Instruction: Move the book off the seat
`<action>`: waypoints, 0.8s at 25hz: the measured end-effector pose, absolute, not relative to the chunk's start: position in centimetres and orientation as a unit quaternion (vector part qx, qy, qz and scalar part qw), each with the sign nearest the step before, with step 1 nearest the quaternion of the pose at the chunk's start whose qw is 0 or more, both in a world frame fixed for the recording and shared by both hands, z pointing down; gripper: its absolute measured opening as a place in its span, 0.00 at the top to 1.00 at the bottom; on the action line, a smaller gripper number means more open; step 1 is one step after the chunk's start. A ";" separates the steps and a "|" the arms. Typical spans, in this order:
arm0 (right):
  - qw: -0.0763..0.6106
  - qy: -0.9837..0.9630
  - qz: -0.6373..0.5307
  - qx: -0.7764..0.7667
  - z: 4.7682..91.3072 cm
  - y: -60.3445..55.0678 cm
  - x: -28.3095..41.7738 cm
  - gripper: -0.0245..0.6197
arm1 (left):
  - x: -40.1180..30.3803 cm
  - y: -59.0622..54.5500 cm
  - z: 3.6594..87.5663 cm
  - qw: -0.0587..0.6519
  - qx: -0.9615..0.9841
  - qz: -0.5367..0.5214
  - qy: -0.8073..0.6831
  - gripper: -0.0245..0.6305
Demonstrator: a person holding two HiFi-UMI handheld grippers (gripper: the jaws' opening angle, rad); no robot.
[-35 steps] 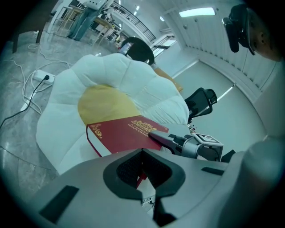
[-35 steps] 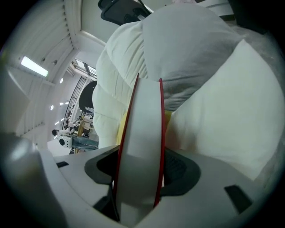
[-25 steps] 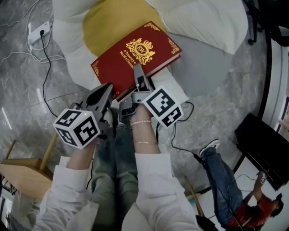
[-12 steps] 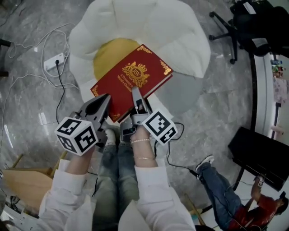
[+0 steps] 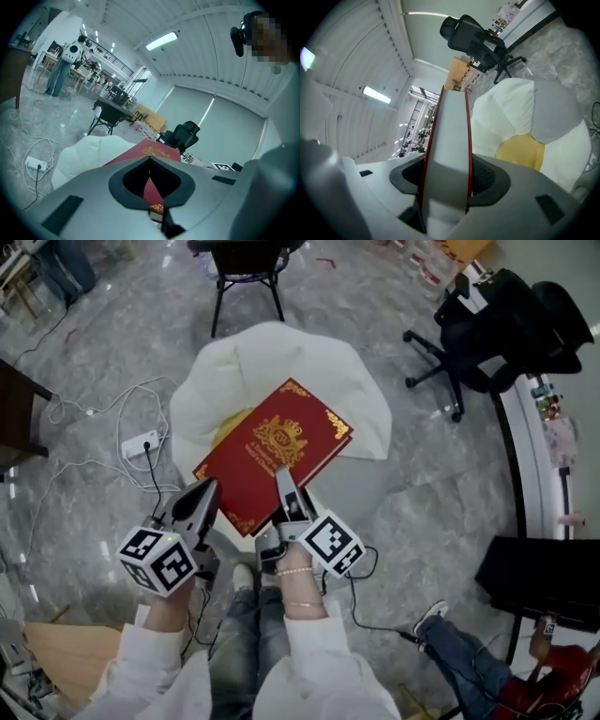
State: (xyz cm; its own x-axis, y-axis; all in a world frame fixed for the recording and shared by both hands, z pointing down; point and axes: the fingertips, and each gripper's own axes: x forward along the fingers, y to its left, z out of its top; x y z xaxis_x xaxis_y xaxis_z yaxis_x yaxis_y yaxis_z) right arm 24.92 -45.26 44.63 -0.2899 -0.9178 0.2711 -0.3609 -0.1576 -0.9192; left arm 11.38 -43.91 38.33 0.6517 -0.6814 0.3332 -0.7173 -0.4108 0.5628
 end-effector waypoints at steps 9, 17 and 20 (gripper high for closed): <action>0.283 0.642 -0.486 -0.521 32.8 -42.5 25.7 0.56 | 10.9 -41.4 26.8 0.292 0.862 0.005 -0.414 0.95; 0.286 0.669 -0.471 -0.499 23.5 -39.7 26.9 0.57 | 12.1 -38.7 18.2 0.246 0.881 -0.013 -0.405 0.95; 0.289 0.694 -0.443 -0.489 20.7 -38.9 27.0 0.57 | 12.5 -37.5 16.0 0.227 0.890 -0.015 -0.395 0.95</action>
State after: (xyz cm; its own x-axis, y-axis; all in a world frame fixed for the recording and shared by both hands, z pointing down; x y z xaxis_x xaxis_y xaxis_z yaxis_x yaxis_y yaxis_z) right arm 26.96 -38.92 20.67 -0.3554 -0.9342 0.0311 -0.4225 0.1308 -0.8969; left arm 12.49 -37.52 16.04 0.6869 -0.7106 0.1525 -0.6970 -0.5847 0.4150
